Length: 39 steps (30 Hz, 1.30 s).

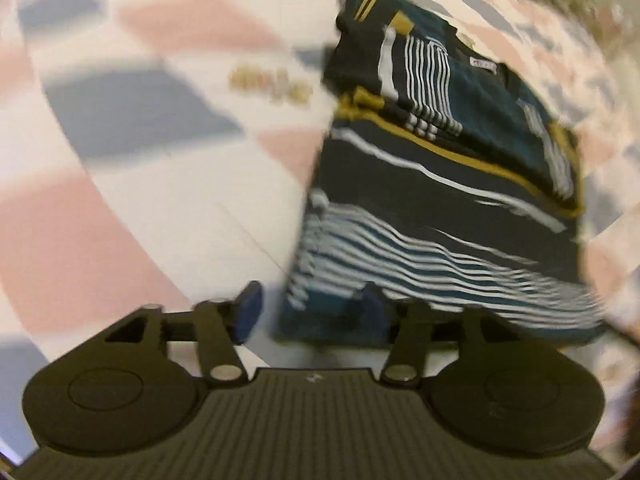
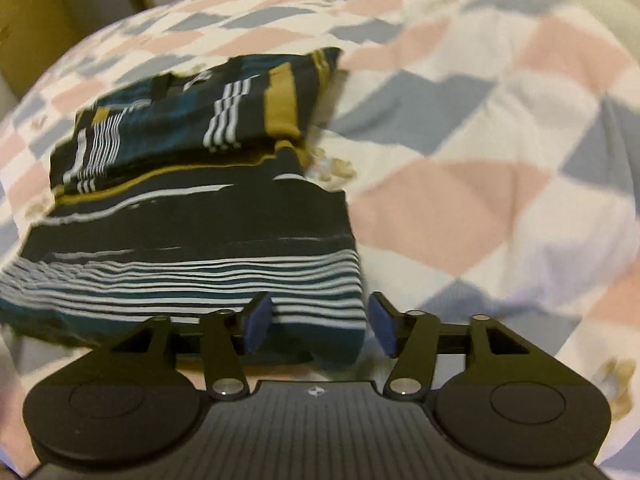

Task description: Fold clothes

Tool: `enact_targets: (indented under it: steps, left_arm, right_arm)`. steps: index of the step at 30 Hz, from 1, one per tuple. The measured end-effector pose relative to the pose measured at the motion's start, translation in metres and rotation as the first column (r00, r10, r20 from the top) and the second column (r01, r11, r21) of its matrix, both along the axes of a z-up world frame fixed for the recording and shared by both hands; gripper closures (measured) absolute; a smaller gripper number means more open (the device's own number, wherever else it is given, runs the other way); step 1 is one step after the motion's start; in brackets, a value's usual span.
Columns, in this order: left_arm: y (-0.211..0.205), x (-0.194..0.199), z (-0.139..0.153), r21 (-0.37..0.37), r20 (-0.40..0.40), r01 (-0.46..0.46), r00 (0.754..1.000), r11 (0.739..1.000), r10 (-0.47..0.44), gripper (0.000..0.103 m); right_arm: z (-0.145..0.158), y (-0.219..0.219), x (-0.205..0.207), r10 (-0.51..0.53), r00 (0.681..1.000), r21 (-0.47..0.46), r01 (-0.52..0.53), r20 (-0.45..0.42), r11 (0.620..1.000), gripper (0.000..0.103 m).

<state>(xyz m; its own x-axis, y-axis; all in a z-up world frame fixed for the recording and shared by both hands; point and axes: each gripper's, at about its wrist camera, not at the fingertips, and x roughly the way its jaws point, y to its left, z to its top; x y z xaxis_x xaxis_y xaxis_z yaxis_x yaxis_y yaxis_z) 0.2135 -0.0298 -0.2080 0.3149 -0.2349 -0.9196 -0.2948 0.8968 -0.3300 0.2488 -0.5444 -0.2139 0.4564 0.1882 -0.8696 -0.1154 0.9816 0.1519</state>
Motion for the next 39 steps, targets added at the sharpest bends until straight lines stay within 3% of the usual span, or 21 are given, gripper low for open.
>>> enact_targets:
  steps: [2,4,5,6,7,9,14,15,18,21,23,25,27,29,30,36,39]
  left_arm:
    - [0.006,-0.005,-0.011,-0.119,-0.013,-0.051,0.999,0.992,0.049,0.062]
    - [0.005,-0.009,-0.018,-0.119,-0.023,-0.063,0.998,0.991,0.061,0.096]
    - [0.005,-0.012,-0.021,-0.118,-0.027,-0.069,0.997,0.991,0.066,0.095]
    - [0.005,-0.014,-0.021,-0.105,-0.031,-0.061,0.998,0.993,0.058,0.101]
    - [0.005,-0.017,-0.021,-0.091,-0.035,-0.054,0.998,0.994,0.051,0.103]
    - [0.009,-0.022,-0.019,-0.057,-0.029,-0.035,0.999,0.998,0.033,0.103]
    - [0.011,-0.017,-0.019,-0.028,-0.02,0.0,1.0,1.0,0.0,0.103]
    - [0.011,-0.016,-0.019,-0.052,-0.017,-0.006,1.0,0.999,0.006,0.1]
    - [0.011,-0.014,-0.013,-0.09,0.014,-0.011,1.0,0.996,0.013,0.06]
    - [0.011,-0.013,-0.009,-0.101,0.041,-0.001,0.999,0.995,0.005,0.056]
    - [0.01,-0.008,-0.017,-0.112,0.028,0.01,1.0,0.994,-0.007,0.062]
    - [0.005,-0.002,-0.024,-0.11,0.025,0.04,0.999,0.993,-0.038,0.092]
    - [0.0,-0.005,-0.024,-0.081,0.044,0.066,0.997,0.994,-0.063,0.094]
    - [-0.001,-0.012,-0.025,-0.066,0.04,0.063,0.997,0.996,-0.061,0.094]
    - [0.001,-0.015,-0.029,-0.065,0.027,0.051,0.998,0.997,-0.049,0.094]
    - [-0.001,-0.014,-0.033,-0.037,0.01,0.065,0.998,0.997,-0.064,0.094]
    - [-0.006,-0.007,-0.03,0.008,-0.012,0.1,0.995,0.995,-0.1,0.088]
  right_arm:
    - [-0.007,-0.013,0.002,-0.05,0.999,0.09,0.052,-0.021,0.995,0.031]
    - [-0.016,-0.025,0.005,-0.098,0.994,0.182,0.106,-0.056,0.977,0.031]
    - [-0.021,-0.03,0.008,-0.12,0.99,0.229,0.135,-0.079,0.964,0.034]
    - [-0.026,-0.034,0.011,-0.141,0.985,0.273,0.164,-0.104,0.948,0.06]
    - [-0.029,-0.036,0.013,-0.148,0.979,0.283,0.182,-0.137,0.942,0.07]
    - [-0.033,-0.038,0.015,-0.138,0.974,0.293,0.187,-0.18,0.938,0.081]
    - [-0.032,-0.032,0.015,-0.097,0.978,0.252,0.143,-0.187,0.957,0.082]
    - [-0.033,-0.03,0.017,-0.092,0.979,0.248,0.136,-0.183,0.959,0.082]
    - [-0.037,-0.027,0.022,-0.083,0.979,0.233,0.126,-0.187,0.964,0.08]
    - [-0.035,-0.029,0.021,-0.091,0.978,0.229,0.135,-0.189,0.964,0.073]
    - [-0.033,-0.03,0.021,-0.102,0.977,0.233,0.145,-0.189,0.962,0.065]
    - [-0.034,-0.031,0.021,-0.115,0.975,0.24,0.159,-0.19,0.958,0.065]
    - [-0.035,-0.031,0.024,-0.122,0.974,0.244,0.167,-0.191,0.955,0.066]
    - [-0.034,-0.029,0.026,-0.11,0.979,0.246,0.151,-0.173,0.958,0.079]
    - [-0.033,-0.027,0.026,-0.098,0.981,0.239,0.137,-0.167,0.961,0.081]
    - [-0.041,-0.023,0.028,-0.064,0.979,0.181,0.1,-0.192,0.978,0.083]
    - [-0.039,-0.023,0.029,-0.071,0.979,0.162,0.103,-0.193,0.982,0.083]
